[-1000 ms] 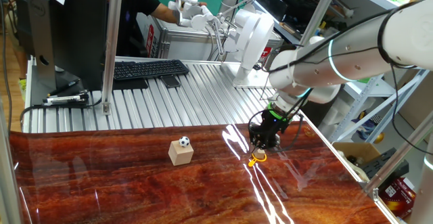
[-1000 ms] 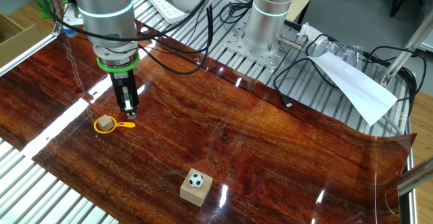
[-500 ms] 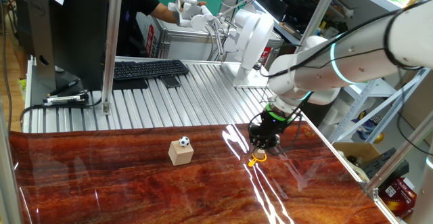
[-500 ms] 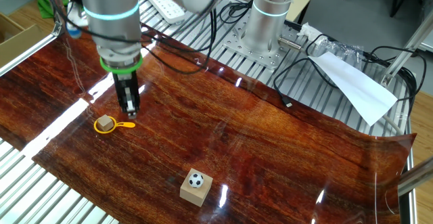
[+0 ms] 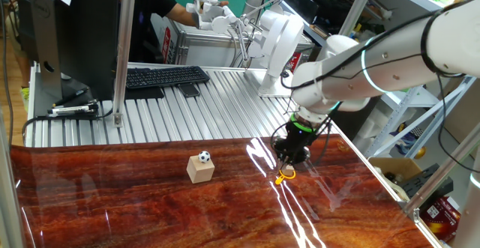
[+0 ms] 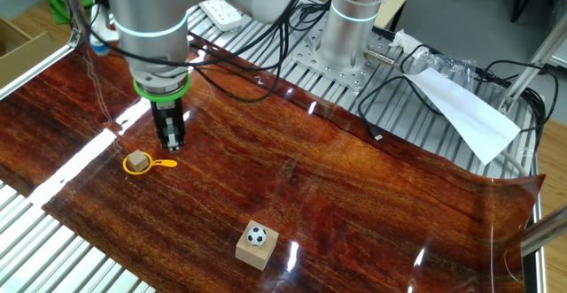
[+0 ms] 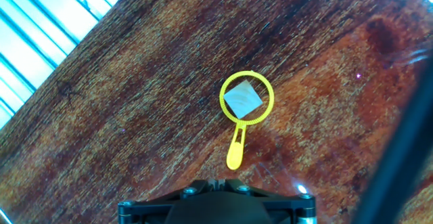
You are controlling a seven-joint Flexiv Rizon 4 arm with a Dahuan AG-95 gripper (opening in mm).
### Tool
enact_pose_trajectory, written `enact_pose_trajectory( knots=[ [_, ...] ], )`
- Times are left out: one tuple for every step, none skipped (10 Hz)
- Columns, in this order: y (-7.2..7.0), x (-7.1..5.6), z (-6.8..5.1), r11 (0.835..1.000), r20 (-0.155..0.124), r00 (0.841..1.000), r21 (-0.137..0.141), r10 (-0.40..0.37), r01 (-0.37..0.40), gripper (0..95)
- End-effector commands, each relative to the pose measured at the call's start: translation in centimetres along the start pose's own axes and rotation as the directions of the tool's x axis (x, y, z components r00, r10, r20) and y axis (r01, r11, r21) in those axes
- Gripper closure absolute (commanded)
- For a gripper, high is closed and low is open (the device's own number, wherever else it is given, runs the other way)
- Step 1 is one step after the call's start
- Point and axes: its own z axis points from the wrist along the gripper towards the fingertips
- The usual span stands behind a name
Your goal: Attach the bubble ring to the ball
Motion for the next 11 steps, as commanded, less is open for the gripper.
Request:
enact_pose_trajectory(
  knots=[
    [-0.06, 0.09, -0.09, 1.000, 0.001, 1.000, 0.007, 0.016, -0.016, 95.0],
    [-0.06, 0.09, -0.09, 1.000, 0.001, 1.000, 0.008, 0.025, -0.025, 95.0],
    [-0.06, 0.09, -0.09, 0.999, 0.003, 0.999, 0.010, 0.037, -0.037, 95.0],
    [-0.06, 0.09, -0.09, 0.999, 0.006, 0.999, 0.012, 0.050, -0.050, 95.0],
    [-0.06, 0.09, -0.09, 0.997, 0.007, 0.997, 0.013, 0.072, -0.072, 95.0],
    [-0.06, 0.09, -0.09, 0.997, 0.004, 0.997, 0.014, 0.080, -0.080, 95.0],
    [-0.06, 0.09, -0.09, 0.996, -0.001, 0.996, 0.015, 0.086, -0.086, 95.0],
    [-0.06, 0.07, -0.07, 0.995, -0.003, 0.995, 0.019, 0.099, -0.099, 95.0],
    [-0.07, 0.01, 0.00, 0.994, -0.003, 0.994, 0.020, 0.110, -0.110, 95.0],
    [-0.07, -0.14, 0.17, 0.993, -0.005, 0.993, 0.024, 0.116, -0.116, 95.0],
    [-0.10, -0.39, 0.47, 0.993, -0.005, 0.993, 0.025, 0.119, -0.119, 95.0]
  ],
)
